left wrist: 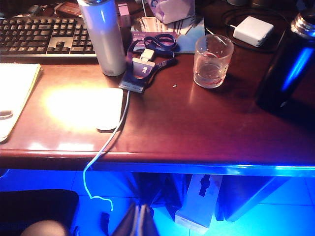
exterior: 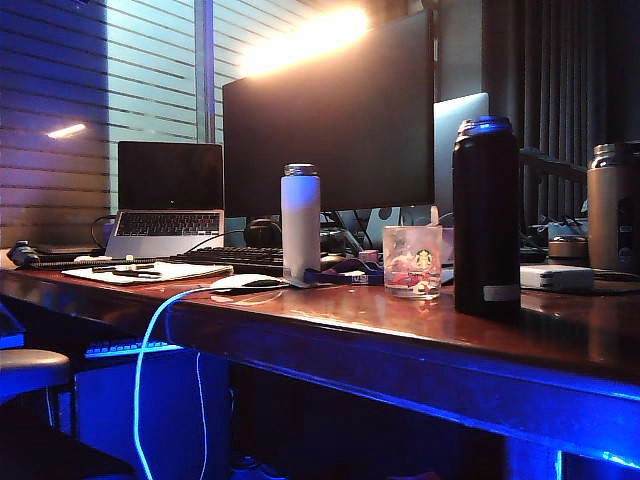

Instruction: Pick up the black thermos, pour a little water from inside into the glass cup, then place the black thermos back on the table.

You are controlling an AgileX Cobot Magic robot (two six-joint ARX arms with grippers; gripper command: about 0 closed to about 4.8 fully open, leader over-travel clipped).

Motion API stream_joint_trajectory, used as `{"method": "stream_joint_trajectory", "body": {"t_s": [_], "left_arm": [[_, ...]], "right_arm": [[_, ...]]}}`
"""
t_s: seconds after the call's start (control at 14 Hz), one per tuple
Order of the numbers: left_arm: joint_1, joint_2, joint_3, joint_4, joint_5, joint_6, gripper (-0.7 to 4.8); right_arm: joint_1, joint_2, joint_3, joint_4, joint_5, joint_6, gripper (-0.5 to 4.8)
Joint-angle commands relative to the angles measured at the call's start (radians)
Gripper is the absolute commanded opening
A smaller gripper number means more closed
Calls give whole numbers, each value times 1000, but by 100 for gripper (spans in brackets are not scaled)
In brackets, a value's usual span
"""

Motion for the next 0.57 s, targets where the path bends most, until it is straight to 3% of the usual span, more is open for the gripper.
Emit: {"method": "stream_joint_trajectory", "body": {"t_s": [0.07,0.21,0.29,0.43,0.57], "left_arm": [[-1,-3,3,25,-26,-5,22],[1,-5,0,58,-150,-109,22],[13,-35,-19,109,-216,-112,19],[42,-132,-153,327,-204,-121,-6],[84,-275,-363,538,-209,-198,-6]], "right_arm": [[0,-1,-4,10,2,3,-1],[0,-1,-4,10,2,3,-1],[0,-1,-4,10,2,3,-1],[0,-1,-4,10,2,3,-1],[0,-1,-4,10,2,3,-1]]}}
